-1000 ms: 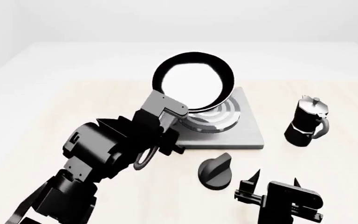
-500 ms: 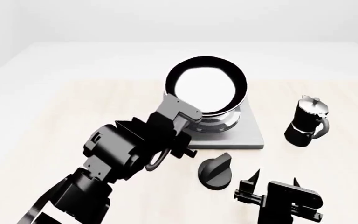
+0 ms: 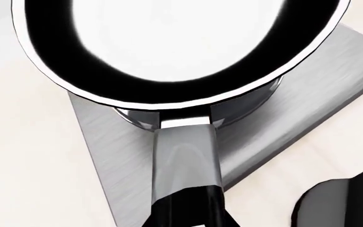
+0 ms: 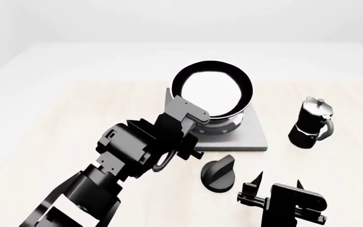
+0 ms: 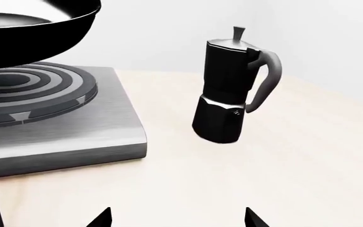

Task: Turn on the stove and put the frying pan on it.

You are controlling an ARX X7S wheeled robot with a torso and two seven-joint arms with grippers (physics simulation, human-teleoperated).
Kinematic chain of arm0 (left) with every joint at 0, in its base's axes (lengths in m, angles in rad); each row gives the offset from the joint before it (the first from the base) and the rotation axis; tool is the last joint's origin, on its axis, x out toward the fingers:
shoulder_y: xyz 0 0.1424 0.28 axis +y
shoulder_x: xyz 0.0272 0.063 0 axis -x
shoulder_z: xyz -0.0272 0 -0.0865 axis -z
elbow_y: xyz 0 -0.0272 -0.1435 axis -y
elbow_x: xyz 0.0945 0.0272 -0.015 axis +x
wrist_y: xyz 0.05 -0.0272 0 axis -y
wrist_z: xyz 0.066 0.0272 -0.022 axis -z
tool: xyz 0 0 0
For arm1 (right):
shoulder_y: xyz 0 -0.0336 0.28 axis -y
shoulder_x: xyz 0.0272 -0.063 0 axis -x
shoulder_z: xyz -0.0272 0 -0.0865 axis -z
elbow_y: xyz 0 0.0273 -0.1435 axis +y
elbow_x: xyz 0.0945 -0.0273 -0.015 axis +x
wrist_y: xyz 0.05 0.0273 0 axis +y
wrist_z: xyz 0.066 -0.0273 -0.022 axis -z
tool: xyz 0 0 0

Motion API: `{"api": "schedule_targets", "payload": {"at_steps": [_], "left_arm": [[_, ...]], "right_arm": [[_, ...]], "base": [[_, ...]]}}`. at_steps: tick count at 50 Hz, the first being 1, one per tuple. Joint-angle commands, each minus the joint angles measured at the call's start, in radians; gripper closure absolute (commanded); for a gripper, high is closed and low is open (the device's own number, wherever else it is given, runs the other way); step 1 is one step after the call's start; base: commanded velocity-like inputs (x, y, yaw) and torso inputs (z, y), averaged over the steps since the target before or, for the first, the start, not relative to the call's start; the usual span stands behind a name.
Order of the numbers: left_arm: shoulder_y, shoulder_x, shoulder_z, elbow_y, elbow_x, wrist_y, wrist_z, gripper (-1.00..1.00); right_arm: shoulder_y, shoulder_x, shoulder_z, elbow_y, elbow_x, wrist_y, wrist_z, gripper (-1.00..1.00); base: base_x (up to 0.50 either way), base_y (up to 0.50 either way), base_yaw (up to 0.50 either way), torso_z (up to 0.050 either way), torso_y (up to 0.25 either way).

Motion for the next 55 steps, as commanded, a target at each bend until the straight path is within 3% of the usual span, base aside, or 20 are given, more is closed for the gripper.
{"api": "schedule_targets", "payload": {"at_steps": [1, 45, 46, 55], "left_arm": [[-0.044, 0.019, 0.008, -0.069, 0.030, 0.052, -0.009, 1.00], [-0.036, 0.012, 0.140, -0.174, -0.079, 0.215, -0.050, 1.00], [-0.033, 0.007, 0.142, -0.162, -0.082, 0.216, -0.046, -1.00], [-0.043, 0.008, 0.146, -0.175, -0.091, 0.231, -0.062, -1.00]], "right_arm": [[0.000, 0.002, -0.004, -0.001, 0.003, 0.001, 0.001, -1.00], [0.003, 0.007, -0.015, 0.003, 0.012, -0.002, 0.006, -1.00], [0.005, 0.007, -0.015, 0.006, 0.012, -0.004, 0.006, -1.00], [0.005, 0.008, -0.017, 0.004, 0.014, -0.003, 0.008, -1.00]], "base": [[0.00, 0.00, 0.00, 0.000, 0.000], [0.00, 0.00, 0.00, 0.000, 0.002], [0.00, 0.00, 0.00, 0.000, 0.000], [0.00, 0.00, 0.00, 0.001, 0.000]]}}
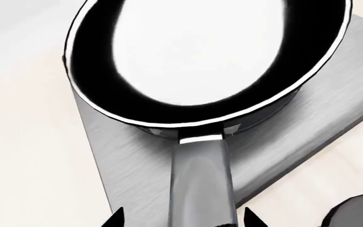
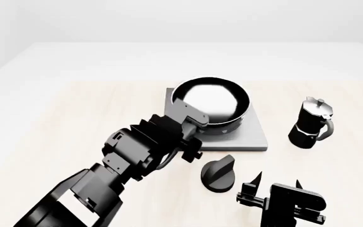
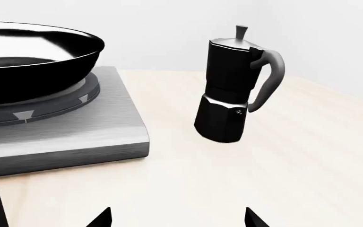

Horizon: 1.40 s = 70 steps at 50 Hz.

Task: Turn on the stove and put the frying pan on it.

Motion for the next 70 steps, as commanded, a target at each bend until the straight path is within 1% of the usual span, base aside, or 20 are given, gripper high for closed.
{"api": "schedule_targets", "payload": {"at_steps": [1, 12, 27, 34, 38, 39, 41, 42, 44, 46, 47, 49, 53, 57, 59, 62, 64, 66, 67, 70], "left_arm": [[-0.017, 0.002, 0.004, -0.010, 0.001, 0.032, -0.018, -1.00], [-0.019, -0.020, 0.002, 0.042, -0.027, 0.031, -0.038, -1.00], [0.006, -0.148, -0.125, 0.404, -0.173, -0.044, -0.113, -1.00], [0.071, -0.213, -0.182, 0.566, -0.205, -0.014, -0.177, -1.00], [0.139, -0.269, -0.192, 0.682, -0.171, 0.053, -0.223, -1.00], [0.148, -0.294, -0.143, 0.710, -0.093, 0.079, -0.250, -1.00], [0.187, -0.301, -0.195, 0.721, -0.134, 0.122, -0.244, -1.00], [0.208, -0.324, -0.179, 0.740, -0.069, 0.158, -0.285, -1.00], [0.258, -0.342, -0.220, 0.772, -0.110, 0.183, -0.289, -1.00], [0.325, -0.373, -0.215, 0.818, -0.062, 0.265, -0.304, -1.00], [0.349, -0.381, -0.228, 0.836, -0.089, 0.261, -0.308, -1.00], [0.408, -0.401, -0.221, 0.864, -0.034, 0.321, -0.344, -1.00], [0.474, -0.412, -0.228, 0.872, 0.014, 0.384, -0.395, -1.00], [0.540, -0.423, -0.252, 0.890, -0.006, 0.453, -0.386, -1.00], [0.579, -0.422, -0.259, 0.867, 0.050, 0.522, -0.416, -1.00], [0.623, -0.430, -0.269, 0.872, 0.042, 0.567, -0.407, -1.00], [0.679, -0.442, -0.268, 0.885, 0.112, 0.658, -0.431, -1.00], [0.716, -0.449, -0.289, 0.899, 0.091, 0.693, -0.435, -1.00], [0.756, -0.449, -0.320, 0.900, 0.046, 0.737, -0.428, -1.00], [0.791, -0.445, -0.349, 0.883, 0.012, 0.784, -0.419, -1.00]], "right_arm": [[0.000, 0.002, -0.003, -0.003, 0.003, 0.002, 0.002, -1.00], [0.004, 0.004, -0.004, 0.007, 0.006, -0.004, 0.000, -1.00], [0.006, 0.005, -0.009, 0.012, 0.009, -0.005, 0.000, -1.00], [0.008, 0.005, -0.010, 0.020, 0.009, -0.011, 0.000, -1.00], [0.009, 0.005, -0.010, 0.021, 0.010, -0.011, 0.001, -1.00], [0.007, 0.006, -0.011, 0.009, 0.011, -0.002, 0.005, -1.00], [0.007, 0.007, -0.011, 0.007, 0.011, -0.001, 0.006, -1.00], [0.006, 0.008, -0.011, 0.005, 0.011, -0.001, 0.006, -1.00], [0.006, 0.008, -0.011, 0.007, 0.011, -0.002, 0.007, -1.00], [0.006, 0.008, -0.012, 0.007, 0.011, -0.001, 0.008, -1.00], [0.007, 0.008, -0.012, 0.012, 0.010, -0.006, 0.007, -1.00], [0.006, 0.008, -0.012, 0.012, 0.010, -0.007, 0.009, -1.00], [0.003, 0.010, -0.012, -0.005, 0.011, 0.004, 0.014, -1.00], [0.002, 0.012, -0.014, -0.011, 0.013, 0.009, 0.016, -1.00], [0.003, 0.011, -0.014, -0.001, 0.012, -0.001, 0.014, -1.00], [0.004, 0.011, -0.014, 0.002, 0.012, -0.004, 0.014, -1.00], [0.004, 0.011, -0.016, -0.004, 0.012, 0.002, 0.015, -1.00], [0.004, 0.011, -0.016, -0.004, 0.012, 0.001, 0.016, -1.00], [0.003, 0.012, -0.017, -0.011, 0.013, 0.008, 0.018, -1.00], [0.001, 0.013, -0.017, -0.013, 0.012, 0.006, 0.021, -1.00]], "base": [[0.00, 0.00, 0.00, 0.000, 0.000], [0.00, 0.00, 0.00, 0.000, 0.000], [0.00, 0.00, 0.00, 0.000, 0.000], [0.00, 0.00, 0.00, 0.000, 0.000], [0.00, 0.00, 0.00, 0.000, 0.000], [0.00, 0.00, 0.00, 0.000, 0.000], [0.00, 0.00, 0.00, 0.000, 0.000], [0.00, 0.00, 0.00, 0.000, 0.000], [0.00, 0.00, 0.00, 0.000, 0.000], [0.00, 0.00, 0.00, 0.000, 0.000], [0.00, 0.00, 0.00, 0.000, 0.000], [0.00, 0.00, 0.00, 0.000, 0.000], [0.00, 0.00, 0.00, 0.000, 0.000], [0.00, 0.00, 0.00, 0.000, 0.000], [0.00, 0.00, 0.00, 0.000, 0.000], [0.00, 0.00, 0.00, 0.000, 0.000], [0.00, 0.00, 0.00, 0.000, 0.000], [0.00, 0.00, 0.00, 0.000, 0.000], [0.00, 0.00, 0.00, 0.000, 0.000], [0.00, 0.00, 0.00, 0.000, 0.000]]}}
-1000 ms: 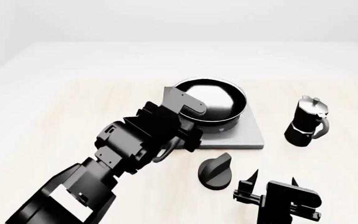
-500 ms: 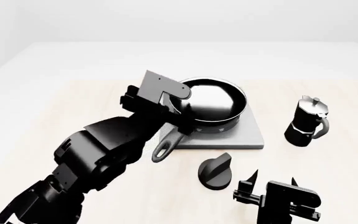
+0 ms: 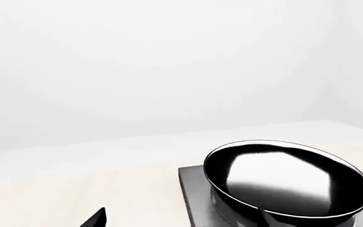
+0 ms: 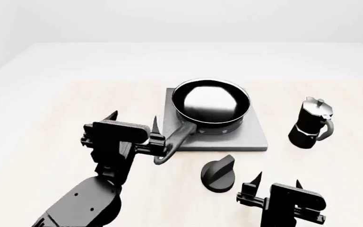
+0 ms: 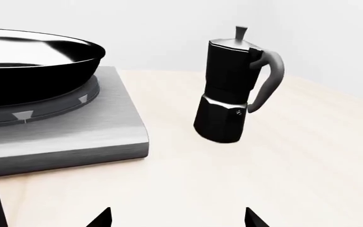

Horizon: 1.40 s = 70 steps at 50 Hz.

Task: Turn on the stove and put the frying pan on it.

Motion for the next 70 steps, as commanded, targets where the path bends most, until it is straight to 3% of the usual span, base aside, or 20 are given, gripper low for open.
{"api": "schedule_targets", "payload": {"at_steps": [1, 4, 5, 7, 30, 31, 34, 50, 70], "left_arm": [[0.211, -0.035, -0.065, 0.023, 0.046, 0.246, -0.047, -1.00], [0.238, -0.034, -0.071, 0.016, 0.047, 0.278, -0.044, -1.00], [0.253, -0.031, -0.089, 0.012, -0.016, 0.291, -0.018, -1.00], [0.261, -0.031, -0.084, 0.004, 0.048, 0.311, -0.047, -1.00], [0.374, 0.029, -0.127, -0.169, 0.060, 0.482, -0.053, -1.00], [0.382, 0.034, -0.139, -0.178, 0.011, 0.486, -0.033, -1.00], [0.380, 0.040, -0.137, -0.213, 0.063, 0.511, -0.047, -1.00], [0.431, -0.054, -0.184, 0.017, -0.007, 0.430, -0.144, -1.00], [0.460, -0.137, -0.204, 0.219, -0.040, 0.372, -0.202, -1.00]], "right_arm": [[-0.002, 0.001, -0.003, -0.004, -0.001, -0.002, 0.006, -1.00], [-0.004, 0.003, -0.003, -0.012, -0.001, 0.003, 0.009, -1.00], [-0.001, 0.001, -0.004, 0.000, -0.002, -0.004, 0.006, -1.00], [-0.004, 0.002, -0.004, -0.006, -0.003, -0.003, 0.010, -1.00], [-0.062, 0.026, 0.009, -0.114, -0.013, -0.060, 0.042, -1.00], [-0.065, 0.028, 0.010, -0.120, -0.014, -0.061, 0.043, -1.00], [-0.066, 0.033, 0.008, -0.136, -0.020, -0.049, 0.049, -1.00], [-0.105, 0.112, 0.024, -0.432, -0.036, 0.122, 0.115, -1.00], [-0.099, 0.156, 0.013, -0.636, -0.041, 0.267, 0.142, -1.00]], "base": [[0.00, 0.00, 0.00, 0.000, 0.000], [0.00, 0.00, 0.00, 0.000, 0.000], [0.00, 0.00, 0.00, 0.000, 0.000], [0.00, 0.00, 0.00, 0.000, 0.000], [0.00, 0.00, 0.00, 0.000, 0.000], [0.00, 0.00, 0.00, 0.000, 0.000], [0.00, 0.00, 0.00, 0.000, 0.000], [0.00, 0.00, 0.00, 0.000, 0.000], [0.00, 0.00, 0.00, 0.000, 0.000]]}}
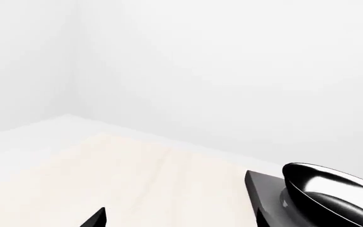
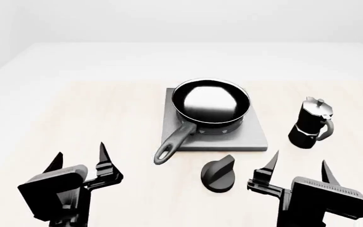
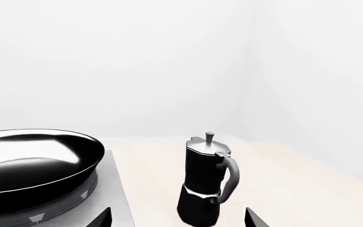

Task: Turn on the stove and put the frying pan on it.

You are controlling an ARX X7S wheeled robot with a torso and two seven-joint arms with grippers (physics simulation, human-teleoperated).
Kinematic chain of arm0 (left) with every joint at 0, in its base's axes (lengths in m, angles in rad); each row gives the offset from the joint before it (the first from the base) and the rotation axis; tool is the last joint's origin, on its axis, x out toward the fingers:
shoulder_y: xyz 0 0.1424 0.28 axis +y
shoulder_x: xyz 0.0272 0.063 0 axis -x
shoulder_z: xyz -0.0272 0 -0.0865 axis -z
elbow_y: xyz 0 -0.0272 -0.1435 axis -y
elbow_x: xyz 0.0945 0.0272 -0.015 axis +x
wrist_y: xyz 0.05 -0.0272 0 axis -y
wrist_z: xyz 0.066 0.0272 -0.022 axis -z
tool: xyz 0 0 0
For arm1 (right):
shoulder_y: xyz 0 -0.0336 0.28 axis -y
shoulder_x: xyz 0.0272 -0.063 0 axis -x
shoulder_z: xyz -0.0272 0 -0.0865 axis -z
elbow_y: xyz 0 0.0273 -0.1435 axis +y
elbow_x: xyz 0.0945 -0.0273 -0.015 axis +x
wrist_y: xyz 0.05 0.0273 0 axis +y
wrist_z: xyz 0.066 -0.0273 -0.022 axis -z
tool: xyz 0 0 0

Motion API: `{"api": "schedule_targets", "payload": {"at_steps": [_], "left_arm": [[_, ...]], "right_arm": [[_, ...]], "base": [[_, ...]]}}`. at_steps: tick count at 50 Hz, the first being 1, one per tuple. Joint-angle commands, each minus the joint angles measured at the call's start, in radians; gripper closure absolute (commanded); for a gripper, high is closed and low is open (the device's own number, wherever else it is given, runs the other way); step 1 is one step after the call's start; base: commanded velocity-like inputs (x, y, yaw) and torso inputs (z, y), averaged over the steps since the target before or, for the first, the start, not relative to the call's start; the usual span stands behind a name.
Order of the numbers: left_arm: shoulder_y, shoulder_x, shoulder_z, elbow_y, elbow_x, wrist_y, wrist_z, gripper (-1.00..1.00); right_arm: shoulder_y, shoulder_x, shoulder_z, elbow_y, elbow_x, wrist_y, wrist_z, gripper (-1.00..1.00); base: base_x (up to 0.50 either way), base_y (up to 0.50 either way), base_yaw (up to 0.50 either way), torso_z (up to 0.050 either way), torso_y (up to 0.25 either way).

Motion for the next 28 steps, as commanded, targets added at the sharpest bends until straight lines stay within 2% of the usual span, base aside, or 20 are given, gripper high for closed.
{"api": "schedule_targets", "payload": {"at_steps": [1, 17, 28], "left_arm": [[0.022, -0.051, -0.019, 0.124, -0.024, -0.025, -0.034, -1.00], [0.053, -0.141, -0.045, 0.350, -0.047, -0.076, -0.102, -1.00], [0.067, -0.164, -0.063, 0.400, -0.059, -0.078, -0.122, -1.00]], "right_arm": [[-0.006, 0.029, 0.001, -0.122, -0.002, 0.070, 0.019, -1.00], [-0.002, 0.069, 0.020, -0.297, 0.023, 0.197, 0.040, -1.00], [0.010, 0.086, 0.019, -0.369, 0.029, 0.254, 0.047, -1.00]], "base": [[0.00, 0.00, 0.00, 0.000, 0.000], [0.00, 0.00, 0.00, 0.000, 0.000], [0.00, 0.00, 0.00, 0.000, 0.000]]}}
